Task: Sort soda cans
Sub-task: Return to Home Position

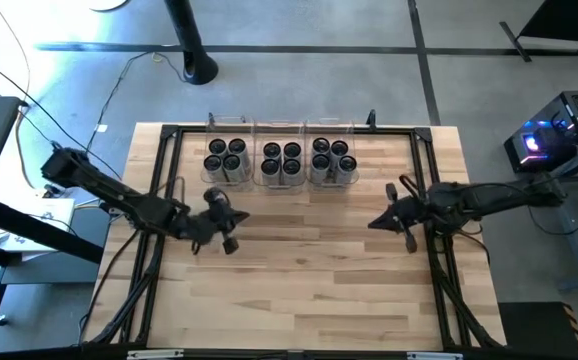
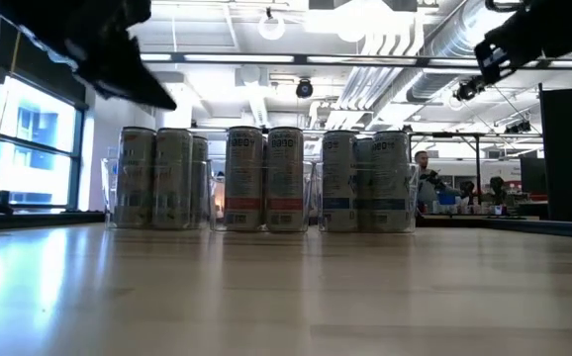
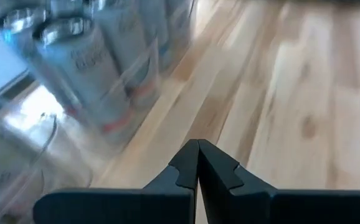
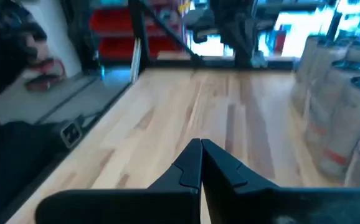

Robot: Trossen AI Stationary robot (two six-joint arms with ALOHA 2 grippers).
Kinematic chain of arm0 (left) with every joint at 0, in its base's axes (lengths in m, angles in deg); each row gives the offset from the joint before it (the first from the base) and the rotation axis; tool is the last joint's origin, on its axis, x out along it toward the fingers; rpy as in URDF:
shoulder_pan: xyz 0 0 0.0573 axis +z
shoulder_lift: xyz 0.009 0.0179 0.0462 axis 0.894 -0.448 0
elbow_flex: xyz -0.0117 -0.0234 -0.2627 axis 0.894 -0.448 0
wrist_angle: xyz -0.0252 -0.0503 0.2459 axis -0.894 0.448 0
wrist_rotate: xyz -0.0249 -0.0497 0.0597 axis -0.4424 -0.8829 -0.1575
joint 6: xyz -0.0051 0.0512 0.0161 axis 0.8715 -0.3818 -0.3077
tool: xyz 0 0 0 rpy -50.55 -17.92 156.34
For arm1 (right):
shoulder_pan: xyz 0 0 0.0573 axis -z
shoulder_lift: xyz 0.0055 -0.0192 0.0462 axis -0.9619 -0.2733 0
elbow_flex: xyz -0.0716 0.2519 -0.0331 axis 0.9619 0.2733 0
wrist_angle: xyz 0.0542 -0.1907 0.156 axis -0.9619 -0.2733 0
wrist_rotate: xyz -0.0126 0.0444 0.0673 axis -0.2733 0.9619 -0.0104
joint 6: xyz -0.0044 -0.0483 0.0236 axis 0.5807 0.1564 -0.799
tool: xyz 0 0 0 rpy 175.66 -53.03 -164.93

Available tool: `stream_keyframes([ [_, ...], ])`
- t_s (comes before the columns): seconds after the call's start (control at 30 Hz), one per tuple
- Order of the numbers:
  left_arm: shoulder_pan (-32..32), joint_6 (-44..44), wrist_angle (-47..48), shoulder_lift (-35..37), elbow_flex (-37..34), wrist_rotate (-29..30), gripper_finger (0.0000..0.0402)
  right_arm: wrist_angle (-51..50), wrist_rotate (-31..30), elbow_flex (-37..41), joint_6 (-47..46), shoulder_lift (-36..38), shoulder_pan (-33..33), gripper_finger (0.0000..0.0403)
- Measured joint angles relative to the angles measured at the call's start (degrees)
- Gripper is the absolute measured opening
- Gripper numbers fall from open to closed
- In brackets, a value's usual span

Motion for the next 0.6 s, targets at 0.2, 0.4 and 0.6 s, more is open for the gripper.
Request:
stream_keyframes([
  [0.2,5.34,-9.25,-18.51,8.62,-9.84,-8.46,0.0000,10.57,4.24,8.12,4.32,4.93,4.70,0.0000],
  [0.4,12.75,-13.10,-33.12,19.38,-22.26,-16.41,0.0000,20.41,11.92,12.82,4.41,9.35,13.81,0.0000],
  [0.6,17.45,-13.77,-39.97,27.52,-30.13,-21.94,0.0000,20.45,16.19,15.89,1.75,12.31,21.10,0.0000],
])
